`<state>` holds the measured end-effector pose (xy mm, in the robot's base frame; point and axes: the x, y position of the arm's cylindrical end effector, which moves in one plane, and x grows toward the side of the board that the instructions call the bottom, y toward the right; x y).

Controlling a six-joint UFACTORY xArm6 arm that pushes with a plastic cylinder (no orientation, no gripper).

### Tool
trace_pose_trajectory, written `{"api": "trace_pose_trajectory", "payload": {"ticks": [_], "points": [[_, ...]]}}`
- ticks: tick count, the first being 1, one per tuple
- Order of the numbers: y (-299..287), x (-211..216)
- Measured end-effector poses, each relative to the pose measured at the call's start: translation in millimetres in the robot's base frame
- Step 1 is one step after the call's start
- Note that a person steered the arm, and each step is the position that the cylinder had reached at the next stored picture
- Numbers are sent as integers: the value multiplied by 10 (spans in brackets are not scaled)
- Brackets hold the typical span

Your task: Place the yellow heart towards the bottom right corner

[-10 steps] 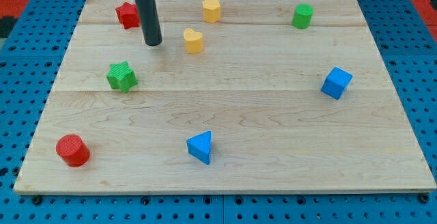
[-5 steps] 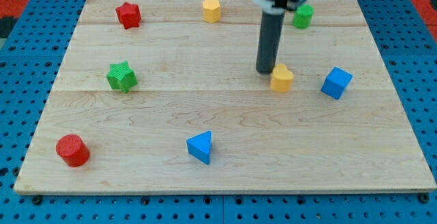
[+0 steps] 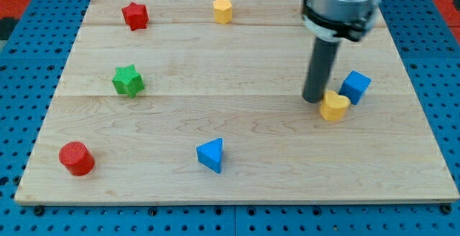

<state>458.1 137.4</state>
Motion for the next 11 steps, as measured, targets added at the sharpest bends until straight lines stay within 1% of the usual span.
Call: {"api": "trace_pose_trajectory", "payload": {"ticks": [1,2,3,4,5,6,7,10,11], "points": [[46,-99],[311,70],[337,519],[338,632],[338,632],[411,482],[570,492],[831,748],[933,748]]}}
